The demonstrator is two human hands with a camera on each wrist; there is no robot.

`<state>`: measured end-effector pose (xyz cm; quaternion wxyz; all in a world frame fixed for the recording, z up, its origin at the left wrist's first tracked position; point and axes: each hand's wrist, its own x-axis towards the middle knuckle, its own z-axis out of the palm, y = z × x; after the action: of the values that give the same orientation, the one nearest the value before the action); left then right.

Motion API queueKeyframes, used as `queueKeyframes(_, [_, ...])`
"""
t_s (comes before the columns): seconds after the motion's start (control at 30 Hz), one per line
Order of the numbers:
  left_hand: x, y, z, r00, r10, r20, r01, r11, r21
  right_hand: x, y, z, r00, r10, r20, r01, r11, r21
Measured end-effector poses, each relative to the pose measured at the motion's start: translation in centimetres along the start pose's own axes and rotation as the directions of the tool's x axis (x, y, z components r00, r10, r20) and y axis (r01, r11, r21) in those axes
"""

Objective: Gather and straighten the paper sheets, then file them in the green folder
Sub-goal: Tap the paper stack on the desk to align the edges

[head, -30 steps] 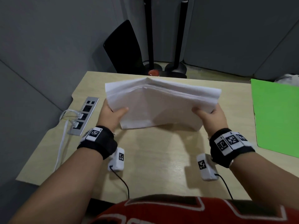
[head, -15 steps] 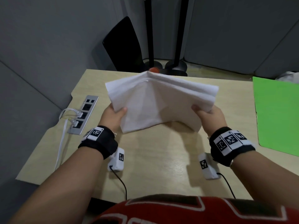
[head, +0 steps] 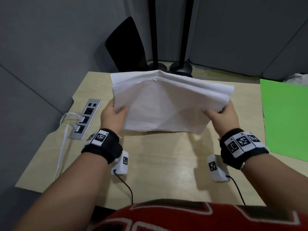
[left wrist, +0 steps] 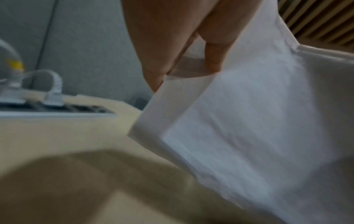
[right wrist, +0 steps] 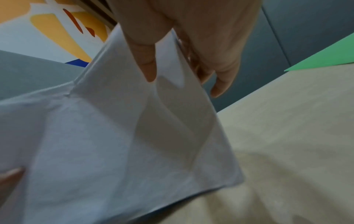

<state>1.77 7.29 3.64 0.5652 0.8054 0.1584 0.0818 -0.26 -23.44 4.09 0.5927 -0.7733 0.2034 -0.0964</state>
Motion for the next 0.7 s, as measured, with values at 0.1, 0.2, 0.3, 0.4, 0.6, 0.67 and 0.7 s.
queueKeyframes(0.1, [-0.1, 2.8, -0.8, 0.961, 0.276, 0.003, -0.276, 0.961, -0.029, 0.4, -0.9, -0.6, 0.995, -0.059, -0.085, 0.053, 0.996, -0.066])
queueKeyframes(0.2, [0.5, 5.2, -1.5, 0.819, 0.572, 0.045, -0.571, 0.807, 0.149, 0.3, -2.4, -0.5, 0.968, -0.245, -0.049, 0.227, 0.946, -0.230])
queueKeyframes(0.3, [0.5, 7.3, -1.5, 0.680, 0.709, 0.187, -0.716, 0.585, 0.382, -0.5, -4.7, 0.5, 0.869, -0.482, 0.116, 0.491, 0.806, -0.331])
queueKeyframes(0.4, [-0.5, 9.3, -1.1, 0.582, 0.748, 0.319, -0.799, 0.453, 0.396, -1.5, -6.6, 1.6, 0.755, -0.582, 0.301, 0.655, 0.690, -0.310])
queueKeyframes(0.6, [-1.7, 10.9, -0.6, 0.542, 0.770, 0.336, -0.825, 0.412, 0.388, -2.1, -7.1, 2.5, 0.686, -0.563, 0.462, 0.715, 0.640, -0.282])
queueKeyframes(0.67, [-1.6, 11.0, -1.0, 0.648, 0.723, 0.242, -0.739, 0.518, 0.432, -1.9, -7.0, 2.3, 0.734, -0.562, 0.382, 0.660, 0.723, -0.205])
queueKeyframes(0.7, [-1.4, 10.9, -1.4, 0.707, 0.680, 0.196, -0.682, 0.582, 0.443, -1.9, -6.9, 2.1, 0.764, -0.551, 0.336, 0.618, 0.774, -0.135])
